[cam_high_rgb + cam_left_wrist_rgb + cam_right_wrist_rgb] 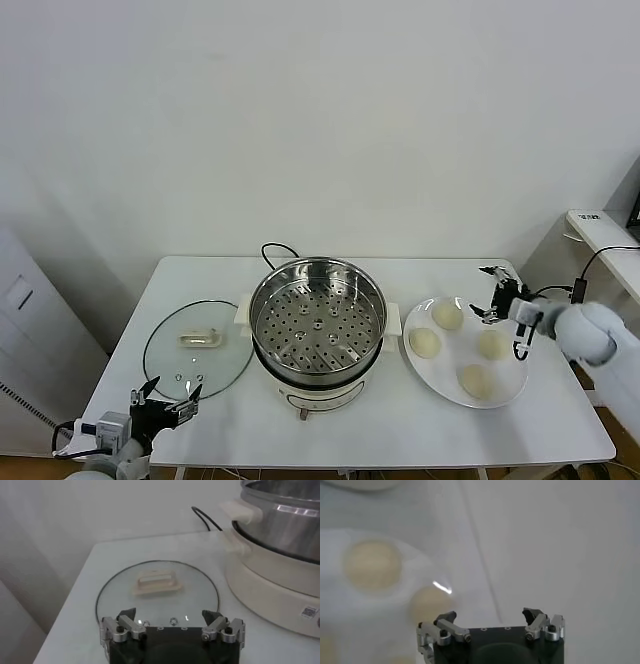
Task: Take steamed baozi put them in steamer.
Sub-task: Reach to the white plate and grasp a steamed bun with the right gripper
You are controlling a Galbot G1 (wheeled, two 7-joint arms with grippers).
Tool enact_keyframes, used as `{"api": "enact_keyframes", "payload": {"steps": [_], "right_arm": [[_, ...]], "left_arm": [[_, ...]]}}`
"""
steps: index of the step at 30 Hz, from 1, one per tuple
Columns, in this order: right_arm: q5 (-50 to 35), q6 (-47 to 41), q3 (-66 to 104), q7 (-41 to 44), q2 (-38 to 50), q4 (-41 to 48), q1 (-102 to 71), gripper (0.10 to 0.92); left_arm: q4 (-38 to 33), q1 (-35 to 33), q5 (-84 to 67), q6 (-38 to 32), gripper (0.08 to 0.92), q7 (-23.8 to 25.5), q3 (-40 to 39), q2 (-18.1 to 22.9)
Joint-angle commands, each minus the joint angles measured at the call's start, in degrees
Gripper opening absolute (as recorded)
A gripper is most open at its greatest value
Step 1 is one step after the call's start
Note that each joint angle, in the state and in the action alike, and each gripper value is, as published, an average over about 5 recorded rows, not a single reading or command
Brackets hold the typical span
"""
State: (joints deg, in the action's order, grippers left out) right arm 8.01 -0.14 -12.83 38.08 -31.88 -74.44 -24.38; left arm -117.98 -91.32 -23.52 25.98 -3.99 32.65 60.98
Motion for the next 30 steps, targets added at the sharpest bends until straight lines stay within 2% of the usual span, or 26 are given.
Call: {"api": "enact_keyframes", "payload": {"steps": [1,12,21,30], "right_arm": [[-3.8,5.3,-28.2,18.4,-2.1,16.0,27.6,0.823],[-3.2,9.0,-32.2,25.4,-13.2,26.5,28.6,0.823],[3.6,11.0,-26.6,22.0,-19.5,33.6,26.2,0.823],[6.5,11.3,-25.4,21.2,-22.6,36.9,25.5,0.821]], "left_arm": [[-0.1,0.2,0.1,0.2,0.823,0.1,-0.1,0.1],[-1.1,0.3,0.1,0.8,0.823,0.0,0.0,0.1],[-1.4,0.4,0.1,1.0,0.823,-0.1,-0.2,0.2],[-2.2,0.5,0.0,1.3,0.823,-0.1,-0.2,0.3]]}}
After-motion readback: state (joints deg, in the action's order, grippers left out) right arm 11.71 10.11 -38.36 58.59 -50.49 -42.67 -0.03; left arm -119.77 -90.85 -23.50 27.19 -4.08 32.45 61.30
